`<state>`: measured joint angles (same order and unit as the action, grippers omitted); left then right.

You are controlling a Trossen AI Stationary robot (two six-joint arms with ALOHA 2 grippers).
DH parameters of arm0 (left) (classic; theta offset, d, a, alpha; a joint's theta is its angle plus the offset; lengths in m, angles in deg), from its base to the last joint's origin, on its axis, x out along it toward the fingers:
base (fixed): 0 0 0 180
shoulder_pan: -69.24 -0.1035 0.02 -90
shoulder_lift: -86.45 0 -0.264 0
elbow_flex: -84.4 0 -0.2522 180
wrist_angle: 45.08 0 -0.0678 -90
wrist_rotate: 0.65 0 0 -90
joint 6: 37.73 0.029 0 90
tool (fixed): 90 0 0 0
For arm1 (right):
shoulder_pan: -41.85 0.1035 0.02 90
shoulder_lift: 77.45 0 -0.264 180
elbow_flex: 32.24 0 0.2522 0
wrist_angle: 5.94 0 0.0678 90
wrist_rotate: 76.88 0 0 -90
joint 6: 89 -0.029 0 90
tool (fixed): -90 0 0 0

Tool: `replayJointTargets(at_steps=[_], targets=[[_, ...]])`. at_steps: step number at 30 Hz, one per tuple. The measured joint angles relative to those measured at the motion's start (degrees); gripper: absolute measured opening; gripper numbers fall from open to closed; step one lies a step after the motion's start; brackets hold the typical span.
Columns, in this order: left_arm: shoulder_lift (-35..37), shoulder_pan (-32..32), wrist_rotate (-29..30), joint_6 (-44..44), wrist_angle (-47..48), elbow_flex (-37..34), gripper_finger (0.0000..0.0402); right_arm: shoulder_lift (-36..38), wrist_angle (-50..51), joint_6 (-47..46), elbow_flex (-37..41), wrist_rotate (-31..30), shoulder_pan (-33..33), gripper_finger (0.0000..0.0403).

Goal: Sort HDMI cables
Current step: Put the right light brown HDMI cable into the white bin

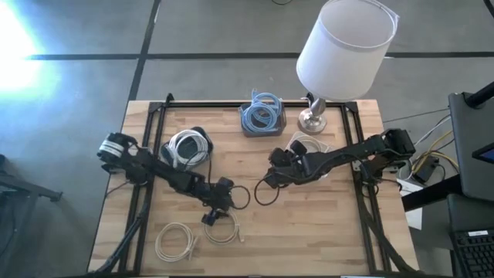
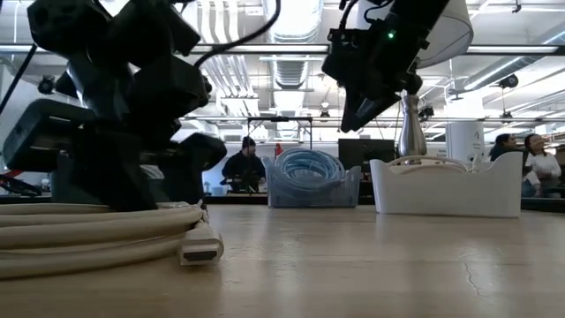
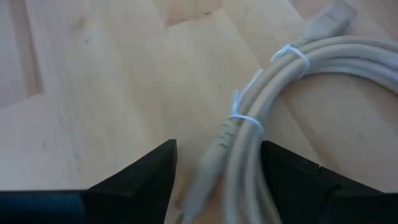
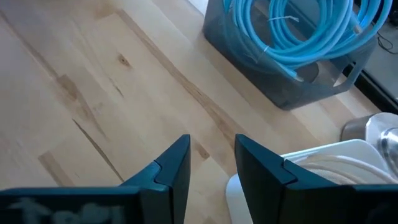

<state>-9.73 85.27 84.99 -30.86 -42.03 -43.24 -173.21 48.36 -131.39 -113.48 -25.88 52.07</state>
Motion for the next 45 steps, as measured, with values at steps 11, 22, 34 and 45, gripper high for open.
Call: replayJointTargets(at_steps=[11, 22, 34, 45], targets=[[0.4, 0.0, 2.3, 1.1, -0.1, 0.0, 0.0090, 0.0, -9.5, 3.0, 4.4, 1.0, 0.0, 0.0129], [2.9, -0.3, 39.7, 4.1, 0.3, 2.0, 0.0105, 0.0, -34.7, 15.7, 6.5, 13.0, 0.1, 0.0119], [3.0, -0.6, 45.2, 5.6, -0.3, 9.6, 0.0107, 0.0, -36.5, 27.8, 7.6, 14.4, 0.0, 0.0140], [3.1, -0.7, 49.5, 10.5, -0.2, 13.0, 0.0109, 0.0, -36.6, 28.2, 9.7, 16.4, -0.1, 0.0164]])
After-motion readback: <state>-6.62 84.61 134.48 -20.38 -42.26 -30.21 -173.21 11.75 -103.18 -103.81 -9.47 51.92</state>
